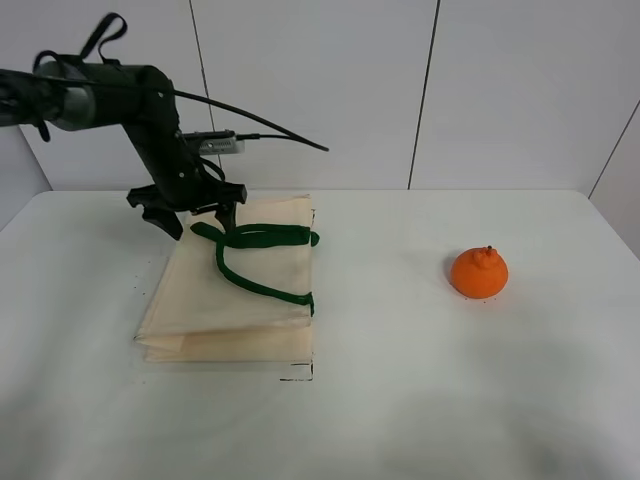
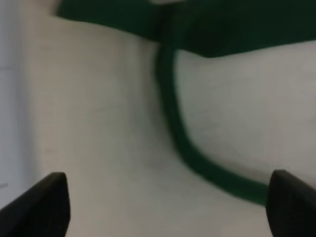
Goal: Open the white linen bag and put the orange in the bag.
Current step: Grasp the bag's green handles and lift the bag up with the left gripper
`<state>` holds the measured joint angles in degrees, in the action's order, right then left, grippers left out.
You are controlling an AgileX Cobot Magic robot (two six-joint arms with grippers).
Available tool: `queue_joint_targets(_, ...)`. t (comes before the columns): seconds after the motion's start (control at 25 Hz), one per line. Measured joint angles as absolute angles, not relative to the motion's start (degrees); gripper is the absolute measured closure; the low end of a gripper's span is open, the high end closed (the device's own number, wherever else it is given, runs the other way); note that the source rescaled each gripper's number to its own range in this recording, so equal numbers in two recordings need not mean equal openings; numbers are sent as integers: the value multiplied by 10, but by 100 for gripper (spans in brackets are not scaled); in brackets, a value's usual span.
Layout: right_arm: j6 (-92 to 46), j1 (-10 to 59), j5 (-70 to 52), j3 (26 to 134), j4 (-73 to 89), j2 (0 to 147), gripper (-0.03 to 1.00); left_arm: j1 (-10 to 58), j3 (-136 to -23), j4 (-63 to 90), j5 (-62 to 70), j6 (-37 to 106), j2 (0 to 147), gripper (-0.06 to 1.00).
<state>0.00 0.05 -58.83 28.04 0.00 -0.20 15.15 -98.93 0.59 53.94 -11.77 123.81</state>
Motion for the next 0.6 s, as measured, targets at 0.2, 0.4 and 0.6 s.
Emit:
queue_joint_targets(0.2, 0, 1, -588, 280, 0, -2, -3, 152, -989, 3, 527, -132, 1286, -3)
queue_joint_targets(0.4, 0, 1, -588, 280, 0, -2, -3, 155, -989, -4, 493, -150, 1304, -3)
queue_joint_targets(0.6, 0, 1, -588, 280, 0, -2, -3, 162, -989, -12, 464, -157, 1312, -3)
